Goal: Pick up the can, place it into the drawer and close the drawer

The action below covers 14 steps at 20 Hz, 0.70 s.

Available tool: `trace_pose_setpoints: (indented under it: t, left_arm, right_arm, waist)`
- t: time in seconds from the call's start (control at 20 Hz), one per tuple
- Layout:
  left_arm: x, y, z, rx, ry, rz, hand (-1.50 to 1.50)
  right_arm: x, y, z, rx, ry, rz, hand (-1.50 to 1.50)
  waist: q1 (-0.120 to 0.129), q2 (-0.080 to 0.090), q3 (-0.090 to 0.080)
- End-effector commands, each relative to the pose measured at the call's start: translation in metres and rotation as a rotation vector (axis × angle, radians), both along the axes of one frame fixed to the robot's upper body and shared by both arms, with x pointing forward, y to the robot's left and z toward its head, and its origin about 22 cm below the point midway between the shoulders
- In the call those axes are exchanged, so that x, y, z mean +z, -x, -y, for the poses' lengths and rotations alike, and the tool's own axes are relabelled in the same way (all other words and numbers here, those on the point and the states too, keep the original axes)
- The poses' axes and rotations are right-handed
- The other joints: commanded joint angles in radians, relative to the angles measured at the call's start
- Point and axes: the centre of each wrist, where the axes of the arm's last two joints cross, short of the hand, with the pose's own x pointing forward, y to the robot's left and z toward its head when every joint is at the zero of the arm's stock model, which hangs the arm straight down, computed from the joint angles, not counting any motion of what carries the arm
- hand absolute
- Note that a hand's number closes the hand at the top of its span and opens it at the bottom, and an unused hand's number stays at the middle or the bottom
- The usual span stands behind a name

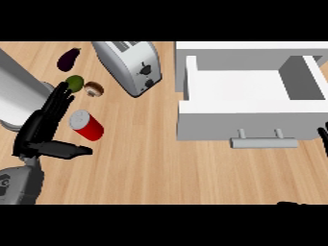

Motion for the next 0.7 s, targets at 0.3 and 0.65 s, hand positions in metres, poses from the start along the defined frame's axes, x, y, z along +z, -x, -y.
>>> trace_pose_setpoints:
  t: [0.3,0.65]
  left_arm:
    - [-0.035,0.0,-0.027,0.012,-0.02,-0.021,-1.5]
    - [-0.083,0.01,-0.037,0.01,-0.017,-0.031,-1.5]
  right_arm:
    - [-0.001,-0.015,0.001,0.004,0.001,0.011,-1.5]
    - [0.008,-0.018,-0.014,-0.022,-0.009,0.022,-1.5]
  waist:
    - [0.001,0.0,0.0]
    - [-0.002,0.001,0.0]
